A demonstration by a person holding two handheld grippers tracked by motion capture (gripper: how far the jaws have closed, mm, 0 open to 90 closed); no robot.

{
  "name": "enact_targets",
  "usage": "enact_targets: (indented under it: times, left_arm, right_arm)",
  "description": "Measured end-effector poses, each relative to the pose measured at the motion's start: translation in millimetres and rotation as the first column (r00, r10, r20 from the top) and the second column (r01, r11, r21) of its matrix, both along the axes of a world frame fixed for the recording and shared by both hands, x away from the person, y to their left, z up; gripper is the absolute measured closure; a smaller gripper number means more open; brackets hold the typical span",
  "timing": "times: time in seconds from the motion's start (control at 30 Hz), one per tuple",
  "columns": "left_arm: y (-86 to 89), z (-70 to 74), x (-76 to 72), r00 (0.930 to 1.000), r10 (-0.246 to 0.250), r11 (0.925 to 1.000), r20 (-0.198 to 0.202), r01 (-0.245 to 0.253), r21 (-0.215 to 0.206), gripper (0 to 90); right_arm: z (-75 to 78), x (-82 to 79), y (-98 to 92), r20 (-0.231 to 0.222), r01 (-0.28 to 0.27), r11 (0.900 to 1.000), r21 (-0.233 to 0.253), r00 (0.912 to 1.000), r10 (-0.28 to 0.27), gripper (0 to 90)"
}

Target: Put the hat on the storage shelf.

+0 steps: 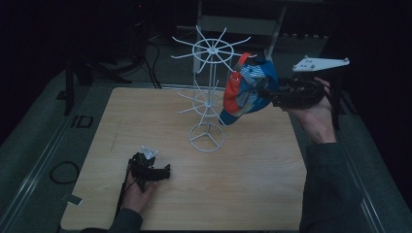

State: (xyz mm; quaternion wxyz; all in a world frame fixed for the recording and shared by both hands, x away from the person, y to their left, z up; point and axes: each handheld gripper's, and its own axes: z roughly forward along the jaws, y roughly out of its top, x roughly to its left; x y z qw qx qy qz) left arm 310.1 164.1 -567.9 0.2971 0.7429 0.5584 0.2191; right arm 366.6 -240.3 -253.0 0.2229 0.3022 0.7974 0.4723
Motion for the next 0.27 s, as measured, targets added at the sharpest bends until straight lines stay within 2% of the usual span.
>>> enact_targets:
  times: [0.27]
  left_arm:
    - [0.1, 0.1, 0.0, 1.0000, -0.001, 1.0000, -0.002, 0.001, 0.000, 2.4]
  right_arm:
    - [-12.4, -2.1, -9.0, -0.011, 0.056, 0.998, -0.004, 0.9984, -0.056, 20.3]
